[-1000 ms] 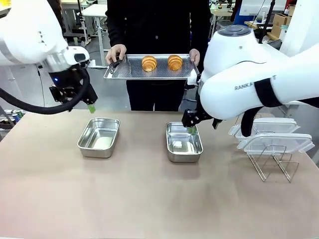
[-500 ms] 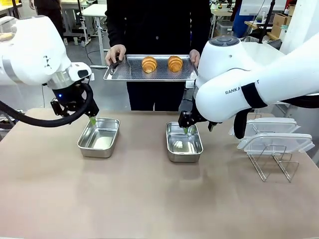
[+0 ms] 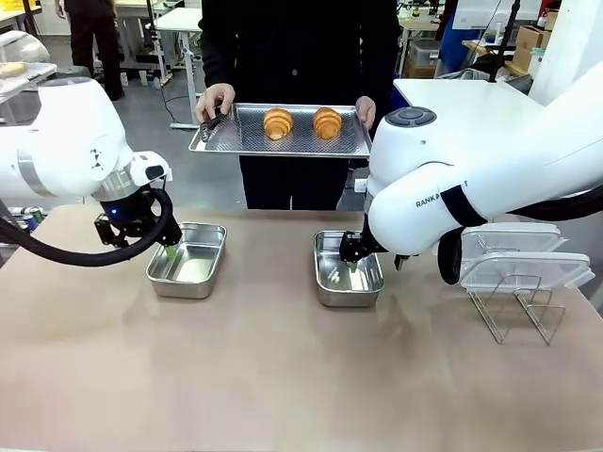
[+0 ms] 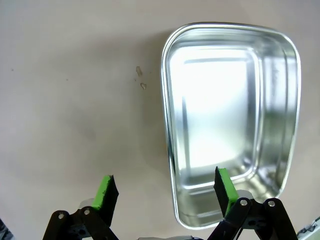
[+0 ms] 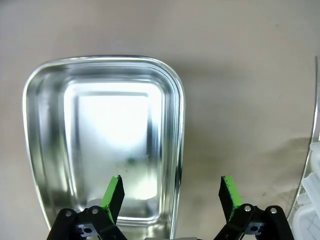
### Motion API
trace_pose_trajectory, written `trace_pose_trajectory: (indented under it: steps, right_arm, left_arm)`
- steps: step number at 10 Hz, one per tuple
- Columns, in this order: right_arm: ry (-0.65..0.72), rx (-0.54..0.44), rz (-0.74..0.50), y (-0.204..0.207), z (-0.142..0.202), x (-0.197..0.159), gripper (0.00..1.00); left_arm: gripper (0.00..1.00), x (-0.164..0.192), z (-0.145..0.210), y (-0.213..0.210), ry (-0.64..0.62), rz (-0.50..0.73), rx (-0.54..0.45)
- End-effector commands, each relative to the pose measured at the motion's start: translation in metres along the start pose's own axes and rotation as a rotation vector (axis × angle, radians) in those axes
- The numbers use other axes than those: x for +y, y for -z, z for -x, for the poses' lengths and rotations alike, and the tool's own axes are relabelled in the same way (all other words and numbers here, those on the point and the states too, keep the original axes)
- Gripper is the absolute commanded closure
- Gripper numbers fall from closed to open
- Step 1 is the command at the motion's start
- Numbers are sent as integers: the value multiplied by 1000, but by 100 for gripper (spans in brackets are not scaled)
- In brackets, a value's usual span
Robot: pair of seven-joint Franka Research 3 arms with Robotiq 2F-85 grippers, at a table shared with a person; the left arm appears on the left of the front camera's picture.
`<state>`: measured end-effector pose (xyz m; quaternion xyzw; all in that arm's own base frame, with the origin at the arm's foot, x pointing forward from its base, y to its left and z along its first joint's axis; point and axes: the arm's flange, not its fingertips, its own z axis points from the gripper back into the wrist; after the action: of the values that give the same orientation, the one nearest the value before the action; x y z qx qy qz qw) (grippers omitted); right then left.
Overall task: Place the bread in airtight containers.
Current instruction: Lift both Airtight Container.
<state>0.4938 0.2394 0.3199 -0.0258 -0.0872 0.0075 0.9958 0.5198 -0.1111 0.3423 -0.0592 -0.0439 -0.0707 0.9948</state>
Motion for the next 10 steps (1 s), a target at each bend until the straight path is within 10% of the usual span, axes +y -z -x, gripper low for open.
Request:
trace_pose_trajectory:
  steps: [1, 3, 4, 5, 6, 7, 8, 10]
  right_arm:
    - [44, -33, 16, 2, -4, 4, 0]
    - [60, -36, 6, 5, -2, 2, 0]
    - [66, -33, 6, 6, -1, 0, 60]
    - [75, -33, -4, 5, -1, -3, 60]
    - [80, -27, -9, 4, 1, -6, 100]
    - [86, -26, -13, 3, 0, -9, 65]
    - [90, -21, -38, -1, 0, -12, 100]
    - [100, -18, -54, -5, 0, -17, 100]
  left_arm:
    - [0, 0, -5, 10, -16, -9, -5]
    - [0, 3, -7, 9, -17, -21, -9]
    - [58, 3, -8, 11, -25, -29, -6]
    - [58, 3, -8, 11, -25, -28, -5]
    - [100, 4, -7, 11, -24, -32, -4]
    - [63, 6, -7, 10, -19, -38, -2]
    - [100, 6, -7, 10, -19, -41, 0]
    - [100, 6, -9, 11, -16, -42, 11]
